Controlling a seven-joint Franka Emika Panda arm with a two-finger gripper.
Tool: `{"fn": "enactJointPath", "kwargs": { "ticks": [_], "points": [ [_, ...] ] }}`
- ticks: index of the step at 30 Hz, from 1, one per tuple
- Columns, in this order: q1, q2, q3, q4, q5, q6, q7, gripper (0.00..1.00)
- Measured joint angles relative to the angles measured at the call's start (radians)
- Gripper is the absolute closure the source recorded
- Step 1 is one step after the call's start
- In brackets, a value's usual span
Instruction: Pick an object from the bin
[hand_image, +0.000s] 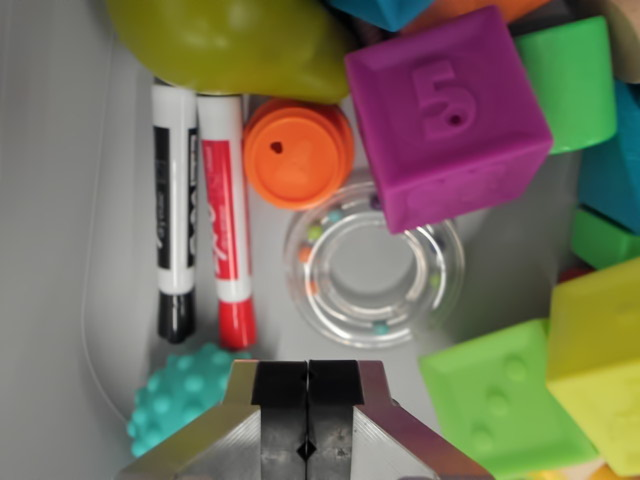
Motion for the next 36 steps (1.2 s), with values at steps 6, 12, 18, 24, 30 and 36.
{"fn": "enactJointPath", "kwargs": {
  "ticks": [6,12,18,24,30,36],
  "points": [
    [0.002,-0.042,-0.002,0.003,-0.002,-0.049,0.002,1.00],
    [0.003,-0.081,-0.004,0.013,-0.005,-0.102,0.004,1.00],
    [0.003,-0.111,-0.006,0.029,-0.007,-0.151,0.005,1.00],
    [0.003,-0.135,-0.006,0.048,-0.010,-0.197,0.007,1.00],
    [0.003,-0.154,-0.007,0.064,-0.011,-0.235,0.008,1.00],
    [0.003,-0.165,-0.007,0.079,-0.012,-0.262,0.009,1.00]
  ]
}}
